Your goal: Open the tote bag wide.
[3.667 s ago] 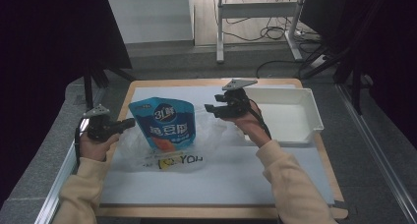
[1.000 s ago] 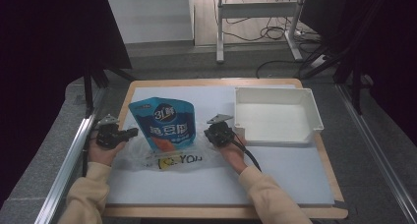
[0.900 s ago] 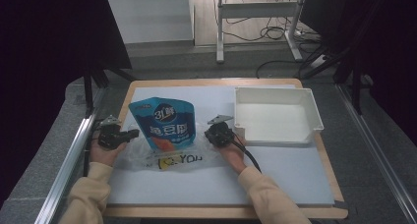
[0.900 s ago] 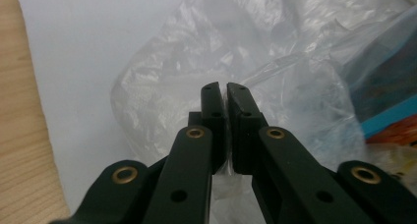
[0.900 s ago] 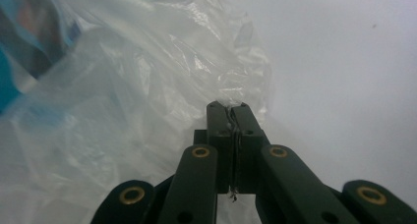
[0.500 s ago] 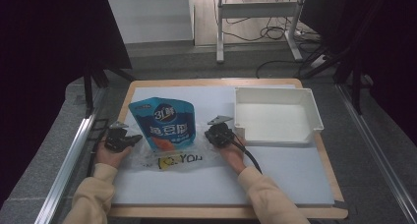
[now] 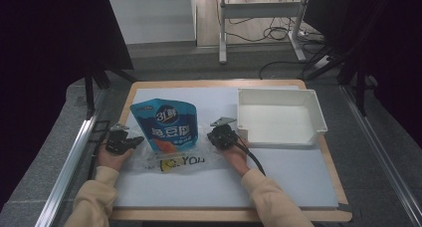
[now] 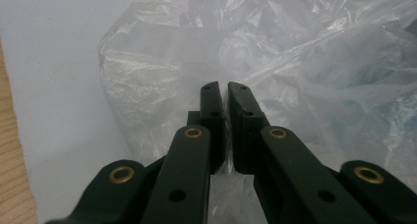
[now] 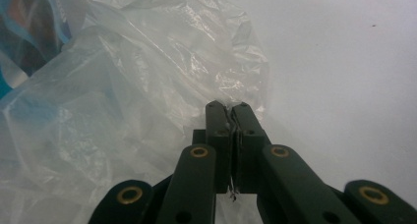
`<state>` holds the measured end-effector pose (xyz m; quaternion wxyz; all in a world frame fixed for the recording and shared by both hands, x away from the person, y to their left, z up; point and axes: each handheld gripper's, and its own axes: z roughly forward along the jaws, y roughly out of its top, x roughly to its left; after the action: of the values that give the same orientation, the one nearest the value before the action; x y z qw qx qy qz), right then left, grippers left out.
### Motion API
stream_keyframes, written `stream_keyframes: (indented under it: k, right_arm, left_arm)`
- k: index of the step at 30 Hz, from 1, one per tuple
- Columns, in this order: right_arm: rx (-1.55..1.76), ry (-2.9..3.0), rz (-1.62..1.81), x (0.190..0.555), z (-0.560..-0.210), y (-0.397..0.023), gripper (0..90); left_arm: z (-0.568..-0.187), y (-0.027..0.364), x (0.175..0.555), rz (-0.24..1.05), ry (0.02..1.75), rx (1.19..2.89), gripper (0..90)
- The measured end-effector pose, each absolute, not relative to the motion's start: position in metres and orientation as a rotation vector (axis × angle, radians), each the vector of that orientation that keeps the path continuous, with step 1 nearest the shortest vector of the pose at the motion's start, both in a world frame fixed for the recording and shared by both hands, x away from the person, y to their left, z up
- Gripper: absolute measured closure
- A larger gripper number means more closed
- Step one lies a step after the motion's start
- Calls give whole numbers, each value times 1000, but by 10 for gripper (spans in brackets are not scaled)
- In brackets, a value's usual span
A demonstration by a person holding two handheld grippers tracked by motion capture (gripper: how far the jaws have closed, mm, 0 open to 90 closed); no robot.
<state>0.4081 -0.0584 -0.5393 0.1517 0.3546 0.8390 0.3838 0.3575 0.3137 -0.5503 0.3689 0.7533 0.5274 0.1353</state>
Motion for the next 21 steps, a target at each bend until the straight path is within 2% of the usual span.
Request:
stream_keyframes:
  k: [4, 5, 6, 11, 12, 15, 18, 21]
  right_arm:
    - [1018, 2411, 1112, 408, -539, -59, 802]
    - [1035, 2409, 1137, 408, -538, -61, 756]
    - [1035, 2409, 1137, 408, -538, -61, 756]
    - [1026, 2409, 1221, 405, -529, -62, 648]
    - [1017, 2401, 1239, 402, -525, -61, 611]
    - [1002, 2392, 1259, 400, -520, -60, 584]
    - [977, 2368, 1285, 395, -508, -61, 534]
    - [975, 2353, 1308, 394, -501, -63, 517]
  left_arm:
    - [-548, 315, 356, 359, 1360, 1916, 819]
    - [-545, 317, 356, 364, 1356, 1889, 776]
    - [-545, 317, 356, 364, 1356, 1889, 751]
    - [-531, 323, 351, 382, 1327, 1815, 665]
    - [-525, 324, 349, 400, 1314, 1794, 598]
    - [-517, 325, 346, 418, 1295, 1765, 555]
    - [-503, 328, 341, 452, 1268, 1723, 449]
    - [-495, 331, 338, 471, 1257, 1701, 416]
